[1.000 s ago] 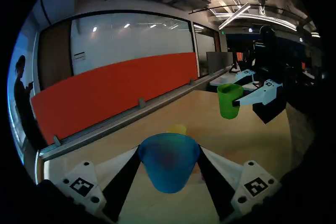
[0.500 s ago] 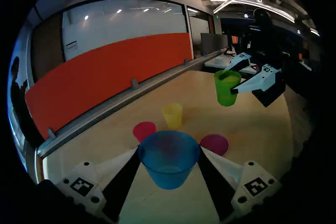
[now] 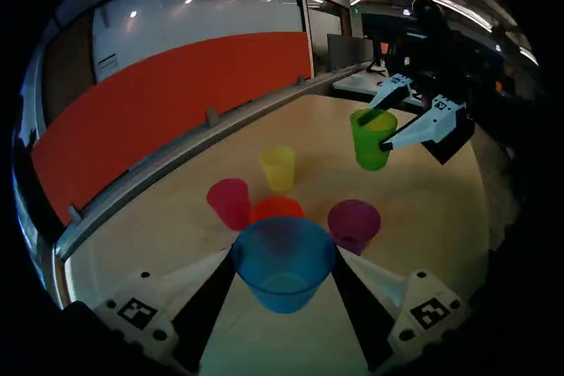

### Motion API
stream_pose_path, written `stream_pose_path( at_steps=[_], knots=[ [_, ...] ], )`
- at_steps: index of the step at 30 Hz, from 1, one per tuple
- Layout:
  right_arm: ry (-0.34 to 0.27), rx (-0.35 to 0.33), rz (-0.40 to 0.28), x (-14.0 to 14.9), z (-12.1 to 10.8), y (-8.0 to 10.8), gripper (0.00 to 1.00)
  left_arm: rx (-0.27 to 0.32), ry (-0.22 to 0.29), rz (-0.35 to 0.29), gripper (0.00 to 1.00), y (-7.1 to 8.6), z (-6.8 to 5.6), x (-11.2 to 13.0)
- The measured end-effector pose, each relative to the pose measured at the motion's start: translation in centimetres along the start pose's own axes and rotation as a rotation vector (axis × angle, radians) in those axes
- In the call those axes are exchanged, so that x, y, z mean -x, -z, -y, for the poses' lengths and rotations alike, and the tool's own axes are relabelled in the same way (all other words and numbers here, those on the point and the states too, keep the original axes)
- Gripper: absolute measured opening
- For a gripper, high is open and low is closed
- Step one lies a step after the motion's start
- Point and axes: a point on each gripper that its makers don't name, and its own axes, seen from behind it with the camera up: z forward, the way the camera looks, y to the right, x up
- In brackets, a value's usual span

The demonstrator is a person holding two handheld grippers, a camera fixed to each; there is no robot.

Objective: Pour water

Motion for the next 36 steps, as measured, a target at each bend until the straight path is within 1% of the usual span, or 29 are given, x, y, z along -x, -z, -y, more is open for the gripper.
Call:
stream_pose_path(
  at_steps=[6, 14, 27, 31, 36],
  knots=[
    [-0.004, -0.015, 0.043, 1.3, 0.3, -0.7, 0.91, 0.02, -0.007, 0.038, 0.89, -0.9, -0.6, 1.1],
    [-0.003, -0.036, 0.097, 3.2, 0.8, -1.5, 0.91, 0.042, 0.007, 0.069, 0.89, -1.8, -0.9, 2.3],
    [-0.007, -0.057, 0.156, 5.2, 1.1, -2.5, 0.91, 0.083, 0.008, 0.127, 0.89, -3.3, -1.8, 4.4],
    [0.0, -0.059, 0.17, 5.7, 1.1, -2.7, 0.91, 0.088, 0.008, 0.138, 0.89, -3.8, -1.9, 5.0],
    [-0.01, -0.064, 0.178, 6.0, 1.2, -3.0, 0.91, 0.097, 0.013, 0.144, 0.89, -4.3, -2.0, 5.6]
  ],
)
